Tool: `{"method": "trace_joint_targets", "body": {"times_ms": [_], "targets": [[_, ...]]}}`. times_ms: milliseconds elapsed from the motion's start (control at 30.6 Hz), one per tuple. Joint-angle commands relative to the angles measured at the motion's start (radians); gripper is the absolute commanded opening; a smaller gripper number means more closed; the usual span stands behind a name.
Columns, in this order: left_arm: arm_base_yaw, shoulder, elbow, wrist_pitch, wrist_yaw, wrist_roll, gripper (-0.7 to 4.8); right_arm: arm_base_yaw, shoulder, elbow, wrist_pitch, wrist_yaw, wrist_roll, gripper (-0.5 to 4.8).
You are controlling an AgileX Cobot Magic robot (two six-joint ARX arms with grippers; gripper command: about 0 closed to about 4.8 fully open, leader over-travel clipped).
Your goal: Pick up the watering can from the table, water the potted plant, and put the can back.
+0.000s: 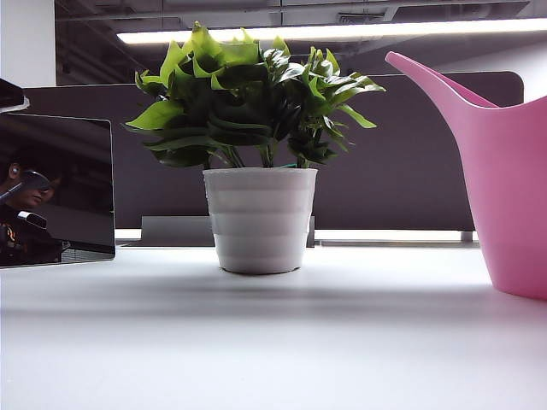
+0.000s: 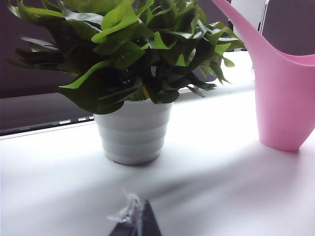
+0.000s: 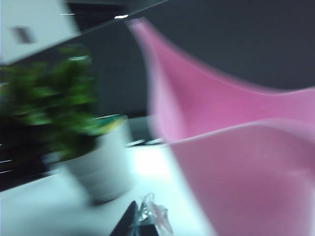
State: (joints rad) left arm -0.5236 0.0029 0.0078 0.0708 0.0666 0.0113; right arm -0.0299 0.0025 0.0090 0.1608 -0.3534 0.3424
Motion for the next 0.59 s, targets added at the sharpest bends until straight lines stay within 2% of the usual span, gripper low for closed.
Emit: {"method": "trace_joint_targets", "body": {"times_ms": [33,65,164,327,360,589], "targets": [[-0.001,0.001,0.001,0.013,0.000,0.007,-0.05,0.002,0.000,0.029,-0.077,-0.049,0.243,-0.09],[-0.001,0.002,0.001,0.012,0.000,0.007,-0.05,0.002,0.000,0.045,-0.124,-0.034,0.275,-0.09],[-0.001,0.001,0.001,0.013,0.000,0.007,-0.05,0.002,0.000,0.124,-0.332,0.052,0.271,-0.09],[-0.001,0.001,0.001,0.013,0.001,0.007,-0.05,0.002,0.000,0.280,-0.634,0.276,0.138,-0.09],[-0.001,0.001,0.001,0.013,0.000,0.007,-0.05,0.002,0.000,0.297,-0.637,0.316,0.140,-0.09],[-0.001,0.001,0.001,0.013,0.000,0.007,-0.05,0.002,0.000,0.307,-0.654,0.373,0.153,-0.09]]}}
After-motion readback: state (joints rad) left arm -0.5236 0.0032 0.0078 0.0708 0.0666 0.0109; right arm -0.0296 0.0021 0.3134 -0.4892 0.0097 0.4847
